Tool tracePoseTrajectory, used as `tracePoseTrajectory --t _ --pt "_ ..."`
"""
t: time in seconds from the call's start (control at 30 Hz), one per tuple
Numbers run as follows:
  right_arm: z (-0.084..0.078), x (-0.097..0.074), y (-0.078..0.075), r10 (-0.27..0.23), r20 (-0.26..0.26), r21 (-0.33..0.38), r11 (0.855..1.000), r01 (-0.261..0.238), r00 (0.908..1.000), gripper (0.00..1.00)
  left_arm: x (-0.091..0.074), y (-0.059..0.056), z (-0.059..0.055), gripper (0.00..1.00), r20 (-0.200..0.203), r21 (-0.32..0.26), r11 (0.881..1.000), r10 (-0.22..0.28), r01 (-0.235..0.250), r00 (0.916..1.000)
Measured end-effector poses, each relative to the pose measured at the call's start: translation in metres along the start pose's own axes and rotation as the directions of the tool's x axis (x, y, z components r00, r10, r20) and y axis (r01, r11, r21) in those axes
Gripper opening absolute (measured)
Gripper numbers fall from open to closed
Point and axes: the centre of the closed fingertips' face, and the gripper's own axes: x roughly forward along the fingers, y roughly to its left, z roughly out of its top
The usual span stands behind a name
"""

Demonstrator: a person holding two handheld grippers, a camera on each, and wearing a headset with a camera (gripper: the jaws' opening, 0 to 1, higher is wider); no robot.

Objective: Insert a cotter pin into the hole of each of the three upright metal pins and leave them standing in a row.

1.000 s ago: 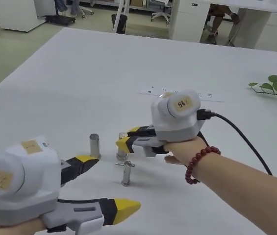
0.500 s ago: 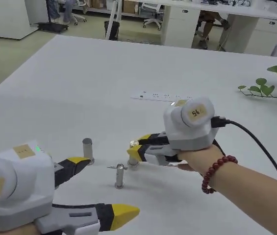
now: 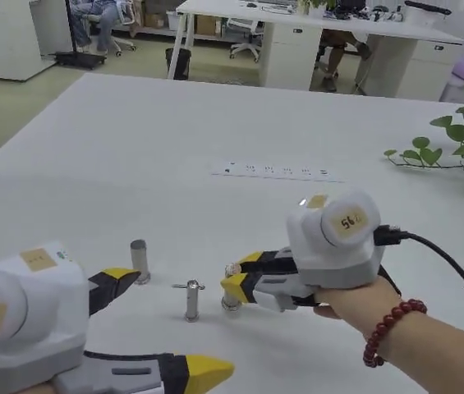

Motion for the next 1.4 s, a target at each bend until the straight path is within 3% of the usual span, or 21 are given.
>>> tracePoseTrajectory --t 0.3,0.6,1.13,1.4 --pt "-0.007 -0.011 0.015 -0.006 0.012 0.025 1.0 0.006 0.9999 0.13 -0.002 -0.008 -0.001 0.98 -0.003 0.012 1.0 -0.011 0.011 0.9999" --pt "-0.019 -0.012 0.027 -0.004 0.005 0.049 0.999 0.003 1.0 0.13 -0.004 -0.01 0.0 0.95 -0.003 0.024 1.0 -0.01 0.011 0.9999" --pt "-0.026 -0.011 0.033 0.001 0.009 0.061 0.998 -0.002 1.0 0.13 -0.004 -0.011 -0.002 0.96 -0.008 0.029 1.0 -0.004 0.005 1.0" --pt "-0.028 -0.013 0.035 0.005 0.017 0.031 0.999 -0.005 0.9998 0.13 -0.003 -0.013 -0.004 0.95 -0.016 0.029 1.0 -0.011 0.011 0.9998"
